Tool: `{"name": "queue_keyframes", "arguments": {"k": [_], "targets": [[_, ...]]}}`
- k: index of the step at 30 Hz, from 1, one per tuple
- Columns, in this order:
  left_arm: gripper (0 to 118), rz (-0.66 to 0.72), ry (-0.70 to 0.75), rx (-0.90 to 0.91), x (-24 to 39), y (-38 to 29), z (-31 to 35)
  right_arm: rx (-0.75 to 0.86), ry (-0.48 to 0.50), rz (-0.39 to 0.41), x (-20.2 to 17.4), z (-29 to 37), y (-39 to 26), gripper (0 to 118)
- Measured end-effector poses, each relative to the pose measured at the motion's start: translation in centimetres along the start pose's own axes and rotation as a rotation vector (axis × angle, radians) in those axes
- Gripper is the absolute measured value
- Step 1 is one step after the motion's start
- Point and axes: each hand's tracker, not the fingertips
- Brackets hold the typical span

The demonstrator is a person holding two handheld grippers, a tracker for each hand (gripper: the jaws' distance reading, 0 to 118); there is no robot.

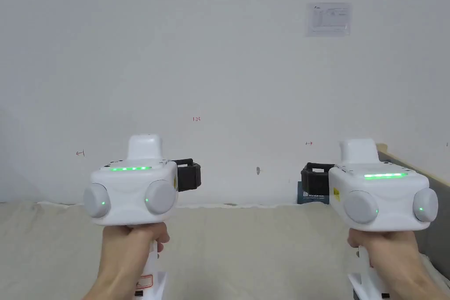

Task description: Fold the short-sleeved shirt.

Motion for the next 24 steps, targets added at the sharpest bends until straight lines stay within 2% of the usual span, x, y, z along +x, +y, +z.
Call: {"name": "queue_keyframes", "arguments": {"k": [7,9,10,11,12,13,15,17,24], "targets": [[118,0.004,-0.018,0.004,0.1,0.3,0.2,-0.014,0.012,-0.029,0.2,-0.1,0.2,118],[108,0.006,-0.023,0.002,0.1,0.2,0.3,-0.021,0.022,-0.029,0.3,-0.1,0.2,118],[95,0.005,-0.026,0.002,0.1,0.2,0.3,-0.02,0.024,-0.027,0.2,0.0,0.1,108],[48,0.006,-0.038,0.005,-0.1,0.1,0.4,-0.005,0.032,-0.019,0.1,0.3,0.0,57],[0,-0.006,-0.067,-0.013,-0.1,0.1,0.1,-0.006,0.035,-0.003,0.1,0.1,0.0,0],[0,0.002,-0.032,0.01,0.0,-0.3,-0.4,-0.005,-0.007,-0.023,0.2,-0.2,-0.4,0],[0,0.013,-0.074,-0.039,0.2,-0.8,-0.8,-0.059,0.08,-0.064,0.5,-0.6,-0.7,0],[0,0.004,-0.067,-0.034,0.3,-1.2,-0.7,-0.054,0.058,-0.059,0.5,-0.7,-1.1,0],[0,0.022,-0.072,-0.084,-1.6,-1.4,-1.5,-0.092,0.07,-0.047,-0.3,-1.6,-2.3,0]]}}
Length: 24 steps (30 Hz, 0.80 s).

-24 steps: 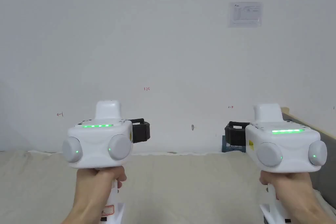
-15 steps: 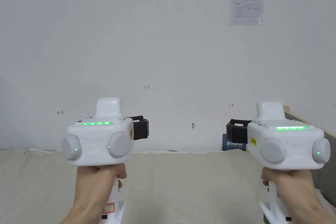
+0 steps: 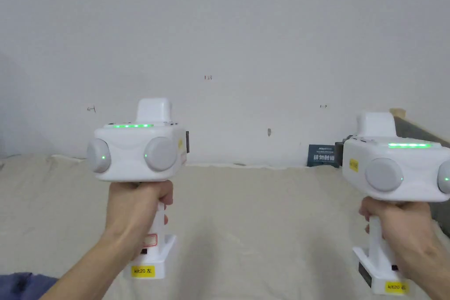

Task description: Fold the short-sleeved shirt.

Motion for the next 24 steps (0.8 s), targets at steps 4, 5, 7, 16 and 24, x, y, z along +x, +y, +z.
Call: {"name": "queue_keyframes", "arguments": {"k": [4,5,7,16,24], "targets": [[0,-0.011,0.017,-0.079,-2.3,-3.4,-0.5,-0.077,0.025,-0.001,-0.6,-1.3,-3.4,0],[0,-0.008,0.03,-0.114,-3.0,-4.7,-0.5,-0.113,0.032,0.012,-0.9,-1.6,-4.6,0],[0,-0.005,0.061,-0.194,-6.2,-8.0,-0.6,-0.174,0.05,0.045,-2.2,-2.0,-8.0,0],[0,0.012,0.335,-0.594,-25.1,-21.5,1.9,-0.489,0.189,0.041,-7.2,-3.9,-22.7,0],[24,0.054,0.434,-0.745,-30.1,-26.3,-0.4,-0.651,0.241,0.036,-11.5,-5.3,-28.7,0]]}}
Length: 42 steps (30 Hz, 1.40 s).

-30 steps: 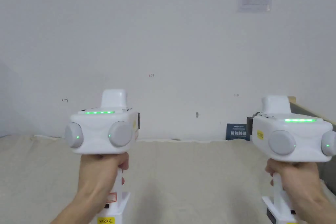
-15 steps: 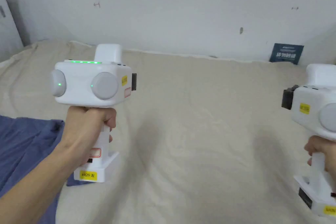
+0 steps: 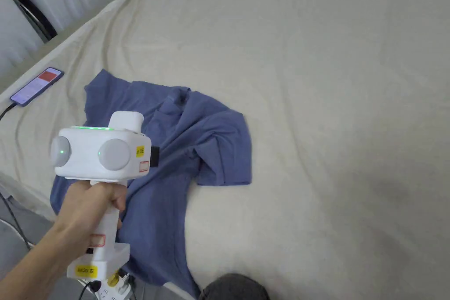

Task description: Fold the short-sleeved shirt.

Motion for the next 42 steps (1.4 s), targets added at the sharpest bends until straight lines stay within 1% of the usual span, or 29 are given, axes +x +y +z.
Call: {"name": "queue_keyframes", "arguments": {"k": [2,3,4,5,6,8,10,11,12,13,14,15,16,17,18,20,22,24,25,28,30,32,35,39,41,42], "targets": [[118,-0.01,-0.015,0.011,0.5,0.4,-1.3,-0.02,0.02,-0.018,-0.4,-0.2,0.1,0],[112,-0.019,-0.058,-0.029,0.8,0.6,-2.2,-0.025,0.017,-0.02,-0.5,-0.2,0.1,0],[112,-0.042,-0.083,-0.037,1.0,0.7,-2.8,-0.029,0.018,-0.02,-0.7,-0.2,0.2,0],[113,-0.012,-0.114,-0.053,0.5,0.5,-3.2,-0.027,0.026,-0.02,-0.6,-0.1,0.2,0],[113,-0.022,-0.121,-0.095,0.8,0.4,-4.0,-0.026,0.029,-0.017,-0.7,0.0,0.4,0],[113,-0.075,-0.05,-0.079,1.3,0.2,-5.6,-0.024,0.03,-0.011,-0.7,0.3,0.3,0],[113,-0.099,0.02,-0.106,1.8,0.3,-6.4,-0.023,0.032,-0.01,-0.7,0.4,0.5,0],[105,-0.089,0.022,-0.112,1.8,0.3,-6.9,-0.024,0.031,-0.012,-0.7,0.5,0.3,0],[83,-0.08,0.019,-0.109,1.7,0.3,-7.2,-0.024,0.033,-0.015,-0.6,0.6,0.3,0],[45,-0.067,0.01,-0.092,1.1,0.4,-7.4,-0.024,0.032,-0.019,-0.5,0.7,0.2,0],[45,-0.029,-0.031,-0.071,0.7,0.7,-7.2,-0.026,0.029,-0.02,-0.3,0.8,0.1,0],[30,0.034,-0.07,-0.07,0.4,1.0,-6.9,-0.028,0.031,-0.021,-0.2,0.9,-0.1,0],[1,0.062,-0.017,-0.069,0.3,1.1,-6.7,-0.03,0.031,-0.026,0.0,1.0,-0.3,0],[1,0.059,-0.026,-0.052,0.5,1.1,-6.4,-0.033,0.029,-0.034,0.2,1.2,-0.4,0],[1,0.017,-0.056,-0.089,0.7,1.3,-6.3,-0.035,0.036,-0.043,0.5,1.4,-0.6,0],[1,-0.008,-0.039,-0.067,1.3,1.4,-5.4,-0.035,0.038,-0.052,0.7,1.8,-1.0,0],[1,-0.004,-0.073,-0.062,1.9,2.4,-4.1,-0.025,0.026,-0.056,1.2,2.5,-1.2,0],[1,-0.009,-0.152,-0.073,3.2,3.5,-2.6,-0.006,0.032,-0.077,1.8,3.1,-1.5,0],[1,-0.017,-0.163,-0.067,4.1,4.2,-2.0,0.004,0.028,-0.089,2.2,3.5,-1.7,0],[1,-0.142,-0.122,-0.011,8.3,6.4,-0.1,0.023,0.028,-0.106,3.2,4.6,-2.4,0],[1,-0.146,-0.155,0.004,11.5,8.1,0.8,0.037,0.017,-0.103,3.9,5.3,-2.8,0],[1,-0.155,-0.215,0.047,15.5,9.7,2.0,0.06,0.001,-0.109,4.8,6.0,-3.1,0],[1,-0.258,-0.255,0.079,23.5,11.2,3.6,0.115,-0.031,-0.126,6.3,7.1,-3.3,0],[1,-0.385,-0.394,0.107,36.4,12.7,4.5,0.163,-0.029,-0.18,8.5,8.4,-3.3,0],[1,-0.426,-0.471,0.115,43.2,12.2,5.4,0.177,-0.035,-0.204,9.7,8.9,-3.3,0],[1,-0.47,-0.518,0.121,46.8,11.8,6.0,0.184,-0.045,-0.208,10.4,9.0,-3.4,0]]}}
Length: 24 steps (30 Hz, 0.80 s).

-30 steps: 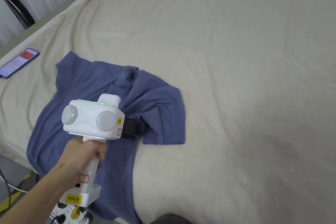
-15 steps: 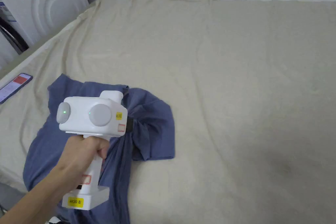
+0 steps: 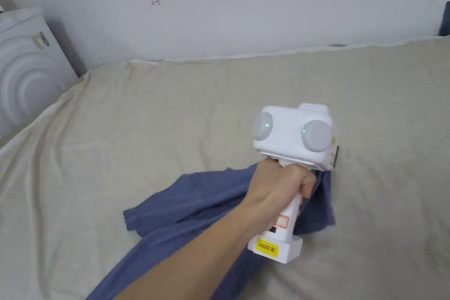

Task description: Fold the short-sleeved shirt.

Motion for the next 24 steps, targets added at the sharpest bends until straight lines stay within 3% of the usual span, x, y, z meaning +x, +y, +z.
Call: {"name": "queue_keyframes", "arguments": {"k": [4,8,11,12,14,16,18,23,24], "targets": [[1,-0.111,-0.197,-0.007,12.6,2.8,-4.3,0.026,-0.102,-0.012,3.3,-0.2,-0.2,0],[1,-0.144,-0.338,-0.024,21.4,3.2,-7.6,-0.003,-0.163,-0.079,6.5,-0.4,-0.9,0],[4,-0.155,-0.304,-0.09,24.3,1.1,-11.1,-0.024,-0.202,-0.094,8.1,-0.7,-1.7,0],[26,-0.158,-0.263,-0.123,24.5,0.2,-12.0,-0.034,-0.209,-0.097,8.4,-0.8,-1.9,0],[116,-0.089,-0.351,-0.191,23.6,-1.2,-13.3,-0.041,-0.208,-0.104,8.9,-0.7,-2.4,0],[110,-0.016,-0.375,-0.245,22.4,-1.2,-14.7,-0.048,-0.215,-0.11,8.9,-0.7,-2.5,0],[108,-0.033,-0.361,-0.216,20.8,-1.7,-13.1,-0.051,-0.202,-0.117,8.7,-0.7,-2.5,0],[107,-0.146,-0.233,-0.133,8.3,-5.4,-2.1,-0.036,-0.152,-0.093,6.4,0.2,-2.1,0],[97,-0.161,-0.177,-0.141,5.3,-7.1,-0.2,-0.037,-0.134,-0.094,5.9,0.4,-2.1,0]]}}
